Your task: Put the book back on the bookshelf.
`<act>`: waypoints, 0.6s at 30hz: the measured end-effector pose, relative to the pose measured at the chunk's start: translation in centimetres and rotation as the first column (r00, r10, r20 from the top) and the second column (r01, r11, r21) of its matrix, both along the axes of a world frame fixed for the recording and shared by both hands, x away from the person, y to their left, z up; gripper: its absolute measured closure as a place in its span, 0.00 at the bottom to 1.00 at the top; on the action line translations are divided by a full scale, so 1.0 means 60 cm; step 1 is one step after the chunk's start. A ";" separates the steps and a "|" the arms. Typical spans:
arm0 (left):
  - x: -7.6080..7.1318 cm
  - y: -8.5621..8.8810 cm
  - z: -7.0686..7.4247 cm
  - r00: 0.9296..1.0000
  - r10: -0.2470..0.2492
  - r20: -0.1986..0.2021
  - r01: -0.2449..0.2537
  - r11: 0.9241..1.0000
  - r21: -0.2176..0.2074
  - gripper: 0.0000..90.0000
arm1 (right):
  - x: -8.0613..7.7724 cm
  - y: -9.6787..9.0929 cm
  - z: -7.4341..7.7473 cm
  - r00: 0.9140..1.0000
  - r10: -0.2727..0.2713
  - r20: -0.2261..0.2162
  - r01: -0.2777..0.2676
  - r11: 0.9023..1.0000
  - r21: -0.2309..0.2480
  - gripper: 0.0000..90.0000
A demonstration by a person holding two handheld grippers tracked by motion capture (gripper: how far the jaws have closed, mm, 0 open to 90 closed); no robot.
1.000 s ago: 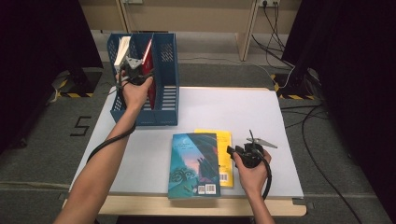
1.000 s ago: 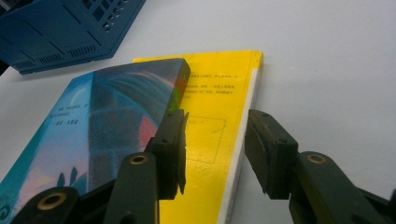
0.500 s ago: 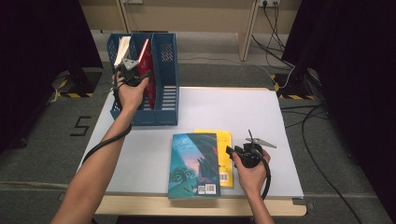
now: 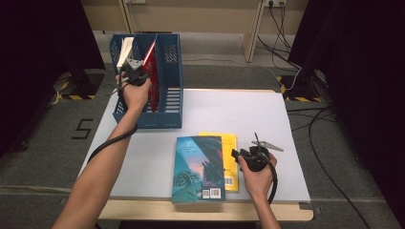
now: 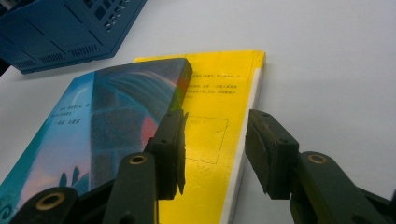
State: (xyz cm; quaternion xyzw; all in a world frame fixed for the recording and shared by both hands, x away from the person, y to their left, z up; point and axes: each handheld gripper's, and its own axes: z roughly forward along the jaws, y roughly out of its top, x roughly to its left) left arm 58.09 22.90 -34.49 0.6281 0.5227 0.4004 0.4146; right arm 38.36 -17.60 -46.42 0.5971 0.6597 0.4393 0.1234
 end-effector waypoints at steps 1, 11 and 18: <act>0.000 -0.001 0.000 1.000 0.001 0.003 -0.001 1.000 0.007 0.87 | 0.000 0.000 0.000 1.000 -0.001 0.001 0.001 1.000 0.000 0.64; -0.004 -0.016 -0.004 1.000 -0.009 0.026 0.007 0.999 0.053 0.84 | 0.000 0.000 -0.001 1.000 -0.001 0.000 0.001 1.000 0.001 0.64; -0.009 -0.017 -0.006 0.999 -0.025 0.043 0.024 1.000 0.011 0.68 | 0.000 0.002 -0.001 1.000 0.001 -0.003 -0.001 1.000 -0.001 0.64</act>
